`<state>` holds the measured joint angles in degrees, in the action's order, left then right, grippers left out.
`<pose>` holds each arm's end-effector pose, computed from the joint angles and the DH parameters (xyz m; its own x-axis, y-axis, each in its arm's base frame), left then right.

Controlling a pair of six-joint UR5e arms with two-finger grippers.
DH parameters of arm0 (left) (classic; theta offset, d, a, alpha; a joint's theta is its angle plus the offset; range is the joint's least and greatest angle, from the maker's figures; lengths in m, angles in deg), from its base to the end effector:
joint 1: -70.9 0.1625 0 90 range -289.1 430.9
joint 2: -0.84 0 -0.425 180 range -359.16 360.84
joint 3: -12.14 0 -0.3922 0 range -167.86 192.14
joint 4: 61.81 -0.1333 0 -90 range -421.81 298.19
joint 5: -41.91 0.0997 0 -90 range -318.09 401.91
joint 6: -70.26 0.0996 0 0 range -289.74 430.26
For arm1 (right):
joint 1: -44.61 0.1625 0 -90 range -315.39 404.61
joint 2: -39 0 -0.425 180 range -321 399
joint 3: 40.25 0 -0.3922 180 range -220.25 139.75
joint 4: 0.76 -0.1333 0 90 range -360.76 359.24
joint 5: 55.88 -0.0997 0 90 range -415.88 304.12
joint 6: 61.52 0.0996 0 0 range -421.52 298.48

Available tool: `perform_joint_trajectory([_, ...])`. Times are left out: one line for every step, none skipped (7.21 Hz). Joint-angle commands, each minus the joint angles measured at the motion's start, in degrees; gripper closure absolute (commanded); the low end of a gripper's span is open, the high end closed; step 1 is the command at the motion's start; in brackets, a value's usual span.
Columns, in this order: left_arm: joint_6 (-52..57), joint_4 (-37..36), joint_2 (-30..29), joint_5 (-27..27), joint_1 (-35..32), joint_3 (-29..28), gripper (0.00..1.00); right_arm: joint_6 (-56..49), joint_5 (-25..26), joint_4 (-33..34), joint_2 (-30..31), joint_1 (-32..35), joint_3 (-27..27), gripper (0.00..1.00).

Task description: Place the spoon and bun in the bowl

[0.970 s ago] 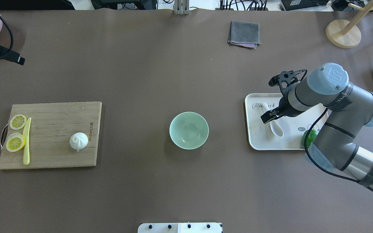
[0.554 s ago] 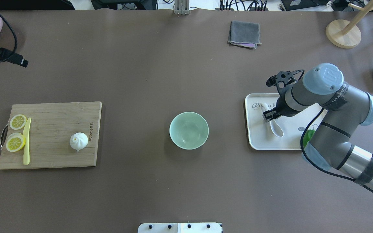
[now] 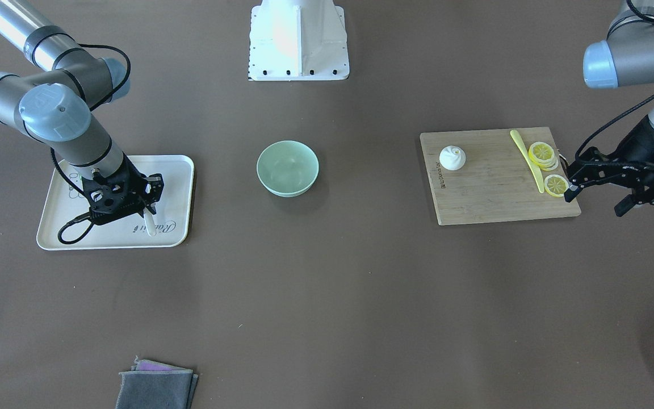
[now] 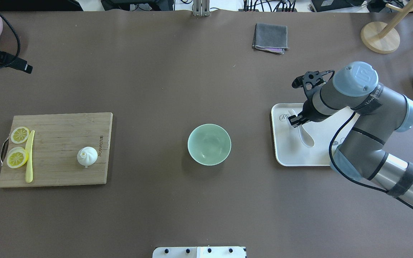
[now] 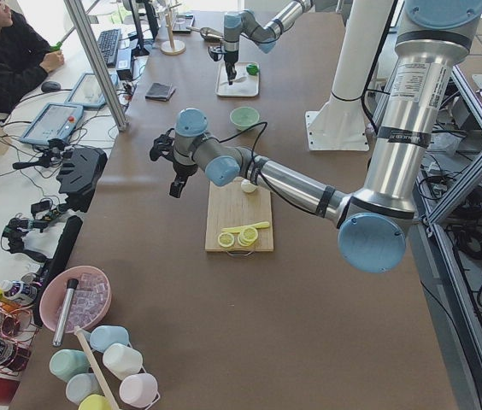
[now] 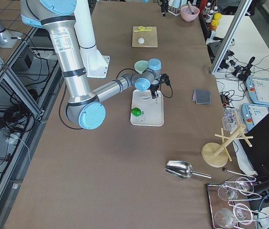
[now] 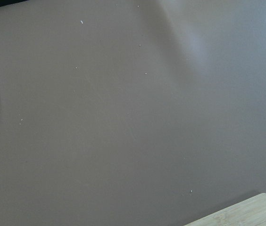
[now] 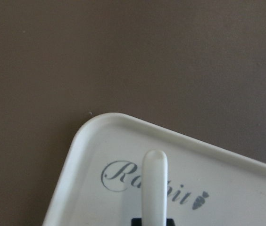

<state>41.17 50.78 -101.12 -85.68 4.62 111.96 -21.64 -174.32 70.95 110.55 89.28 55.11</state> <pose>0.1664 -0.5590 0.4194 0.6238 0.3016 -0.7210 0.0180 0.9167 0.3991 -0.3848 -0.5012 0.4055 0.6385 -0.3177 0.7010 0.1542 0.9452 0.2879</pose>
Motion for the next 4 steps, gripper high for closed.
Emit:
perform_joint_trajectory([-7.68, -0.18, -1.75, 0.32, 5.77, 1.43, 0.02, 0.02, -2.32, 11.65, -4.21, 2.27, 5.52, 1.00])
perform_joint_trajectory([-11.74, -0.26, -1.49, 3.63, 11.21, 3.96, 0.02, 1.93, -2.41, 11.97, -4.40, 2.62, 6.32, 1.00])
perform_joint_trajectory([-14.73, -0.35, -0.01, 10.36, 18.83, 5.90, 0.02, 5.87, -2.50, 11.79, -5.27, 2.54, 6.85, 1.00])
perform_joint_trajectory([-16.33, -0.18, 1.92, 14.52, 23.69, 7.22, 0.02, 6.17, -2.58, 12.14, -6.41, 2.54, 7.12, 1.00])
